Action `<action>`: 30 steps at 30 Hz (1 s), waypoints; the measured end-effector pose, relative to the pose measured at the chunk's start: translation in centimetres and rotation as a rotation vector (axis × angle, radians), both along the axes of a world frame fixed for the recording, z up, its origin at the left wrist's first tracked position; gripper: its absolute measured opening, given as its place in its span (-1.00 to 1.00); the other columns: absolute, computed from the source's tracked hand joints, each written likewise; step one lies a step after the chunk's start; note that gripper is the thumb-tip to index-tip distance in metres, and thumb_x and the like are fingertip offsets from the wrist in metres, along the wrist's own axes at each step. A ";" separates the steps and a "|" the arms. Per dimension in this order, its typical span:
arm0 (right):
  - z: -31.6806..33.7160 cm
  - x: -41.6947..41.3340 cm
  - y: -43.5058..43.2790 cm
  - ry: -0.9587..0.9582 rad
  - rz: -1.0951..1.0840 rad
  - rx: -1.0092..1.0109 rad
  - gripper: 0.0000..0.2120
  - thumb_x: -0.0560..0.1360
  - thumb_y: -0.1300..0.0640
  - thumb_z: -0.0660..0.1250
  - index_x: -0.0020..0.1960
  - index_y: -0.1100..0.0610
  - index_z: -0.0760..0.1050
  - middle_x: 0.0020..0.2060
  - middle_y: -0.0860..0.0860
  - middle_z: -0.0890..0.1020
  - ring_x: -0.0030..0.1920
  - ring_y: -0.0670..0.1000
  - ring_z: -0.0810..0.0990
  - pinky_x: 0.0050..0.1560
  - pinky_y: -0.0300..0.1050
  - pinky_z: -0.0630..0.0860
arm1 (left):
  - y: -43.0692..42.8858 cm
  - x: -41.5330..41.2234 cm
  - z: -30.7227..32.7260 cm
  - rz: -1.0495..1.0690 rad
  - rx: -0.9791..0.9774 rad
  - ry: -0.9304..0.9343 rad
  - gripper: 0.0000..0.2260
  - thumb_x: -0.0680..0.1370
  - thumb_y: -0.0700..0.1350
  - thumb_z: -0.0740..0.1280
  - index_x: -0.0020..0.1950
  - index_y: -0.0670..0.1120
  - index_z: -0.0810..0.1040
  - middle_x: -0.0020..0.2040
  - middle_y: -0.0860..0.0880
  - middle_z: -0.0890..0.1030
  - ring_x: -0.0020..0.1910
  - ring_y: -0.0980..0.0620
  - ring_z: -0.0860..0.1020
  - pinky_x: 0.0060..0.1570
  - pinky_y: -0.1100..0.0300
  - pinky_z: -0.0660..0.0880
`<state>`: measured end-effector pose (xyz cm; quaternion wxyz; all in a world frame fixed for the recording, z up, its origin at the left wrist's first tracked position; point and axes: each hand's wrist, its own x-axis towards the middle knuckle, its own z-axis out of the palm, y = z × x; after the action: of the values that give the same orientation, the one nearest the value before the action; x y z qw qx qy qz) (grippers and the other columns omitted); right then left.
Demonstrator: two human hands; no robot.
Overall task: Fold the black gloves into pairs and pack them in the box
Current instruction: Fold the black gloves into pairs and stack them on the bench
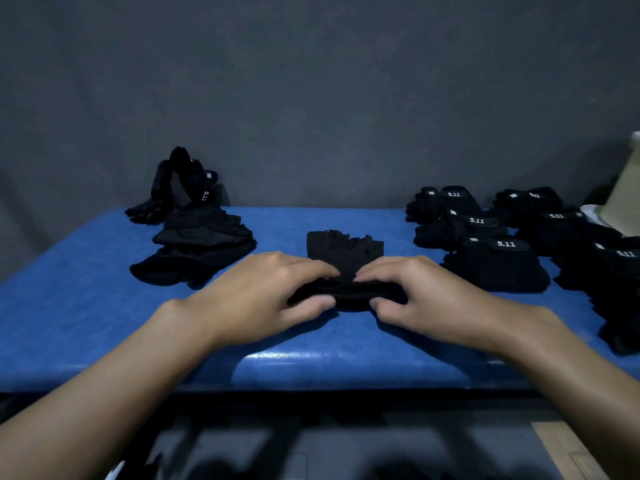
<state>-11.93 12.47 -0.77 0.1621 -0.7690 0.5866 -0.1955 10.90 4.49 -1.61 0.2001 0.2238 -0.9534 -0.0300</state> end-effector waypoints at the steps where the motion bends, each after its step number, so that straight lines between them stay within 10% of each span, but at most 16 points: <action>1: 0.0 0.0 0.0 -0.008 -0.010 -0.002 -0.79 0.48 0.10 0.31 0.07 -0.11 0.59 -0.05 -0.17 0.63 -0.08 -0.15 0.60 -0.02 -0.04 0.56 | 0.1 0.1 0.1 0.002 0.032 0.000 -0.56 0.50 0.31 0.24 0.31 0.16 0.44 0.13 0.20 0.60 0.03 0.13 0.56 0.00 0.10 0.52; 6: 0.4 -0.4 -0.1 -0.064 -0.039 0.003 -0.86 0.55 0.12 0.29 -0.15 0.09 0.58 -0.49 -0.12 0.42 -0.49 -0.14 0.31 -0.46 -0.22 0.25 | 0.1 0.0 0.3 -0.027 0.004 0.036 -0.64 0.49 0.07 0.44 0.23 0.12 0.42 0.02 0.23 0.52 -0.13 0.18 0.51 -0.16 0.06 0.51; 15: 0.6 -0.7 -0.3 -0.240 0.029 0.028 -0.58 0.39 -0.12 0.43 0.22 -0.16 0.48 0.03 -0.17 0.65 0.08 -0.14 0.62 0.17 0.04 0.54 | -0.7 -0.1 -0.4 0.022 0.321 0.324 -0.80 0.57 0.02 0.36 0.19 0.10 0.53 -0.15 0.05 0.65 -0.14 -0.05 0.62 -0.05 -0.04 0.53; 26: -0.2 -0.6 -1.8 -0.385 -0.106 -0.106 -0.83 0.49 0.05 0.42 0.06 -0.07 0.53 -0.10 0.04 0.66 -0.14 0.18 0.64 -0.08 0.15 0.60 | -0.6 -0.7 -0.4 0.089 0.534 0.447 -0.58 0.49 -0.08 0.49 0.31 0.10 0.47 0.11 0.08 0.59 -0.23 -0.11 0.62 -0.11 0.11 0.54; 30: -0.4 -0.4 -2.4 -0.376 -0.194 -0.109 -0.71 0.50 0.01 0.41 0.18 -0.12 0.44 -0.14 0.04 0.63 -0.27 0.02 0.60 -0.17 0.03 0.58 | -1.2 -1.3 -1.1 0.137 0.503 0.481 -0.57 0.48 0.01 0.44 0.33 0.11 0.44 0.11 0.08 0.57 -0.29 -0.17 0.56 -0.16 0.04 0.55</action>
<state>-12.37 10.03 -1.16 0.2072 -0.6667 0.6059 -0.3814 9.64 3.34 -2.71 0.3593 0.3160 -0.8245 -0.3021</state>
